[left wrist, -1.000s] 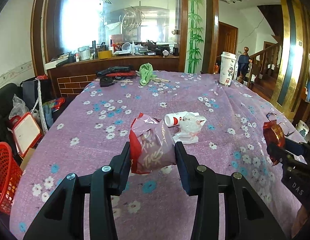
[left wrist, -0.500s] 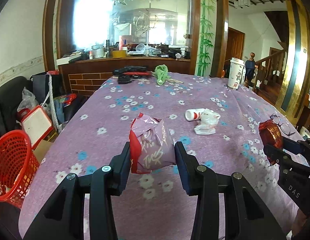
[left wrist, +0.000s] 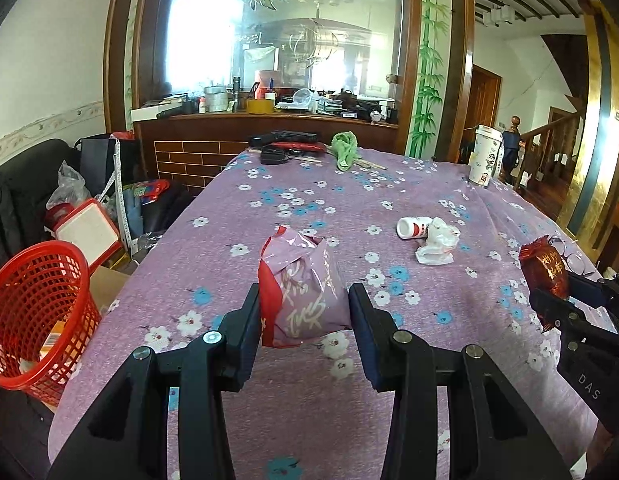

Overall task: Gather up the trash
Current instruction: 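Carry the pink wrapper and red snack packet to the basket and release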

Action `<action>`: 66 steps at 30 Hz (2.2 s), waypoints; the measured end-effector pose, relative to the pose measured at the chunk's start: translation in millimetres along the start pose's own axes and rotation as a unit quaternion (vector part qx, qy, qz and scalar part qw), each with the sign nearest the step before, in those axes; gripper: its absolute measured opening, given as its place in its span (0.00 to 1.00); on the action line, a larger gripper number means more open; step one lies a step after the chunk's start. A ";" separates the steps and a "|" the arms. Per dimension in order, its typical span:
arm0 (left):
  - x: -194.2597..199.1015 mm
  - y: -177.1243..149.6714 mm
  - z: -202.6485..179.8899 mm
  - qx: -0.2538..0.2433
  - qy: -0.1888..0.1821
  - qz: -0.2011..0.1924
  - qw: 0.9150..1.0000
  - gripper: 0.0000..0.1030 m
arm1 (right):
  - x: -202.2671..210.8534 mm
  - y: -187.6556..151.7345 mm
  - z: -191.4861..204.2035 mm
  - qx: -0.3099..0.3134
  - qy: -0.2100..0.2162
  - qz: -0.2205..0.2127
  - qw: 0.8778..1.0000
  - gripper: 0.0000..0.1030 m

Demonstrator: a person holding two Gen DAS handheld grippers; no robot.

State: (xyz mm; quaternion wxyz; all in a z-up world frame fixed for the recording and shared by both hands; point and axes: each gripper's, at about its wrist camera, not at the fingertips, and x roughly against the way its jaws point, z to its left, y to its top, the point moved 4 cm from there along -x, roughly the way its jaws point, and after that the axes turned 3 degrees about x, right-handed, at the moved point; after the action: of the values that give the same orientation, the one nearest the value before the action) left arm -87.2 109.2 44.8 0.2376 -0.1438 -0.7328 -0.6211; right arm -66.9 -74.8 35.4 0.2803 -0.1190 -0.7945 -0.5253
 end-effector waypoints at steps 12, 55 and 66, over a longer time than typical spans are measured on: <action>9.9 1.4 25.6 0.018 0.005 -0.002 1.000 0.40 | 4.9 13.9 24.2 0.005 0.052 0.009 0.999 0.36; 65.6 -10.4 297.0 0.163 0.190 0.005 0.968 0.40 | -13.0 158.7 310.9 0.054 0.413 0.090 0.905 0.37; 69.0 -3.6 296.7 0.170 0.193 -0.009 0.966 0.63 | -22.2 170.4 300.9 0.020 0.412 0.074 0.908 0.49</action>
State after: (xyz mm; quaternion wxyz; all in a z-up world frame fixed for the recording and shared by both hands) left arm -197.8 393.1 43.9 0.3899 0.0274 -0.7695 -0.5050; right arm -62.8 270.4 66.1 0.6231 0.0553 -0.6075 -0.4896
